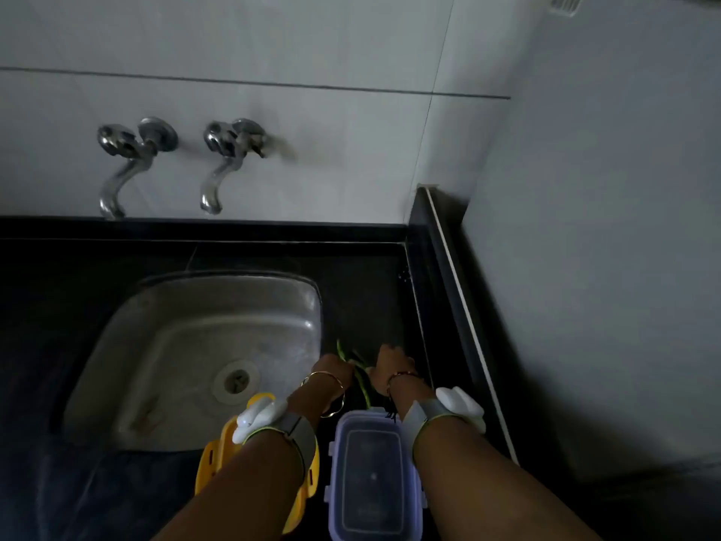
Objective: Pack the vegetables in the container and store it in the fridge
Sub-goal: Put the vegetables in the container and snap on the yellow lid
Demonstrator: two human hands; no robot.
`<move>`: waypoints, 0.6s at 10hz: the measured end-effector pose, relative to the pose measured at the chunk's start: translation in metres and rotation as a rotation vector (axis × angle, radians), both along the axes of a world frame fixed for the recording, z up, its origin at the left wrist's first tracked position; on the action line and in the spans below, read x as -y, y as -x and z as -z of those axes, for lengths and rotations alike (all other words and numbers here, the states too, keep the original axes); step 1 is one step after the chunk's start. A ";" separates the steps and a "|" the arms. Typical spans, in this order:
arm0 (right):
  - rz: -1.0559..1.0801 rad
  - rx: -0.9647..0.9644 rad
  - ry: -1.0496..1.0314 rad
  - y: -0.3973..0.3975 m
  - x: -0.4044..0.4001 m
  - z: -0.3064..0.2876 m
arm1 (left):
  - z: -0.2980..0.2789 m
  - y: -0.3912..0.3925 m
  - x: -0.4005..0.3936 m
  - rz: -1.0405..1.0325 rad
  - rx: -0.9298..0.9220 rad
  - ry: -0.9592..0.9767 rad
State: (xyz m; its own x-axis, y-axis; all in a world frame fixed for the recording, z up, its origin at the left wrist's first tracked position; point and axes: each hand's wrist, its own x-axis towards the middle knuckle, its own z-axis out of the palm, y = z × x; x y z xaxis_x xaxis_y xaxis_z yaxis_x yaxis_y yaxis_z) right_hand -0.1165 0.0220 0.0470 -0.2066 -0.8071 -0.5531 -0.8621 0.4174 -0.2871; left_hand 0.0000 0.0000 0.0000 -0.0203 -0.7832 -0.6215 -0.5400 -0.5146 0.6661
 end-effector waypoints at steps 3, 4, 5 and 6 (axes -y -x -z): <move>0.074 0.090 0.147 0.001 0.014 0.015 | 0.003 0.028 0.001 -0.119 0.031 0.037; 0.167 0.184 0.234 -0.002 0.010 0.007 | -0.017 0.028 -0.004 -0.240 -0.047 0.025; 0.219 0.225 0.337 -0.007 -0.005 -0.013 | -0.041 0.021 -0.016 -0.267 -0.098 0.090; 0.237 0.281 0.456 -0.009 -0.023 -0.038 | -0.074 0.014 -0.034 -0.306 -0.215 0.152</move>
State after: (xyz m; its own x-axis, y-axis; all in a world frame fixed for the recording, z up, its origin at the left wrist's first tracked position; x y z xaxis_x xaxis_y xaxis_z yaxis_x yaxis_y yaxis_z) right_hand -0.1074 0.0454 0.0851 -0.3060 -0.9263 -0.2200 -0.6251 0.3698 -0.6874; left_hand -0.0139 0.0338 0.0743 0.1114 -0.8557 -0.5053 -0.2170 -0.5171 0.8279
